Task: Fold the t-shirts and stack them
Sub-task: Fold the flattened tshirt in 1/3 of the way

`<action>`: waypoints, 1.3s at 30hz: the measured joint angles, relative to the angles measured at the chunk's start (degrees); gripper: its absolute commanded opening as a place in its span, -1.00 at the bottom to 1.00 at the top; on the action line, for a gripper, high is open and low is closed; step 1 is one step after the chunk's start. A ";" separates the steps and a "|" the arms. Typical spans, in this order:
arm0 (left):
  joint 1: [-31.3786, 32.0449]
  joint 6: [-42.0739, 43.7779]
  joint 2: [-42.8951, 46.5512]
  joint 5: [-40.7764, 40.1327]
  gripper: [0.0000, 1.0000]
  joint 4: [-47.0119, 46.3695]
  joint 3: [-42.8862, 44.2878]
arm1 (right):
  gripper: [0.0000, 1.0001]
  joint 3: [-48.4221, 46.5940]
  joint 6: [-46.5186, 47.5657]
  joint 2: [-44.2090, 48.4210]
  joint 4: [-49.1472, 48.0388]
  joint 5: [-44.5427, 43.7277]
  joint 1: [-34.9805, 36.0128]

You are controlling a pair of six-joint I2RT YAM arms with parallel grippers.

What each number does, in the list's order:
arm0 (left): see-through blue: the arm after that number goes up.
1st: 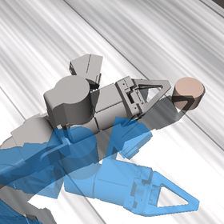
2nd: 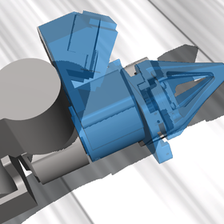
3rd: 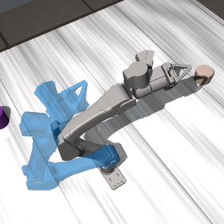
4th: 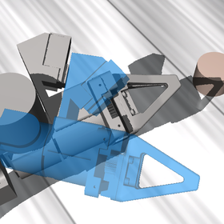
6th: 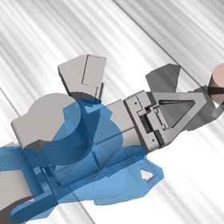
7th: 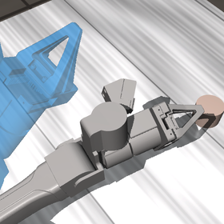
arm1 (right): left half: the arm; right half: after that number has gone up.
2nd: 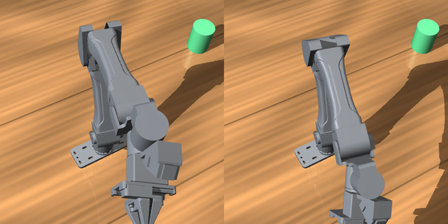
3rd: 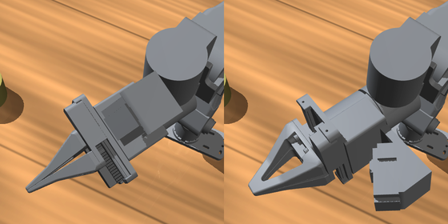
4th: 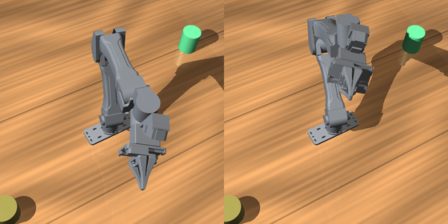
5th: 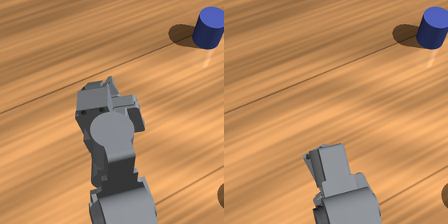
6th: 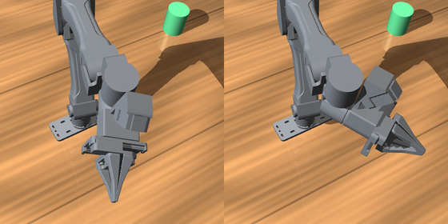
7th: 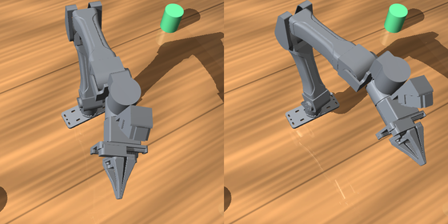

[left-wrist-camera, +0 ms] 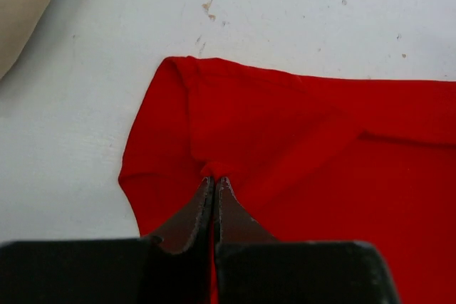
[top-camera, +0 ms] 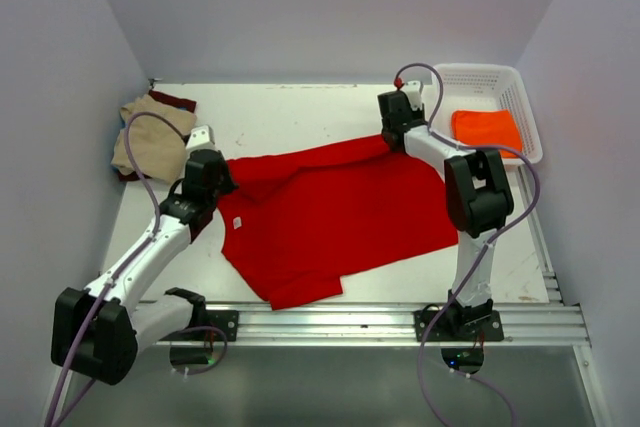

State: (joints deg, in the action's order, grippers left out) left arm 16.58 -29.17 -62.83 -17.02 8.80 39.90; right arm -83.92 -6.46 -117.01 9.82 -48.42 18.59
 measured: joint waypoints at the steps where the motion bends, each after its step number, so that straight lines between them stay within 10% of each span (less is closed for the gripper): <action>1: 0.00 -0.42 0.83 -0.04 -1.00 0.39 -0.63 | -1.00 0.33 -0.28 0.09 0.02 0.00 0.00; 29: 0.11 -4.26 11.45 1.99 -1.00 10.69 -5.46 | -1.00 4.68 -4.72 0.31 4.81 -0.11 0.00; 32: 0.13 -5.22 11.41 3.15 -0.46 10.78 -6.45 | -1.00 4.68 -4.87 0.31 4.98 -0.13 0.00; 33: 0.11 -5.77 11.34 3.54 0.03 10.82 -6.69 | -0.93 4.68 -4.90 0.31 5.07 -0.15 0.00; 36: 0.17 -7.39 11.13 4.52 0.84 11.69 -6.91 | 0.17 4.68 -5.57 0.42 5.81 -0.24 0.00; 39: 0.22 -9.22 11.39 4.85 0.93 12.46 -6.91 | 0.60 4.83 -5.92 1.29 7.06 -0.04 0.00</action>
State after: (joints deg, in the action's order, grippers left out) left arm 16.80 -38.39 -51.44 -12.16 21.26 32.99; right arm -79.09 -12.38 -115.72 16.88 -48.47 18.59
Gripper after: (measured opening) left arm 0.933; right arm 0.680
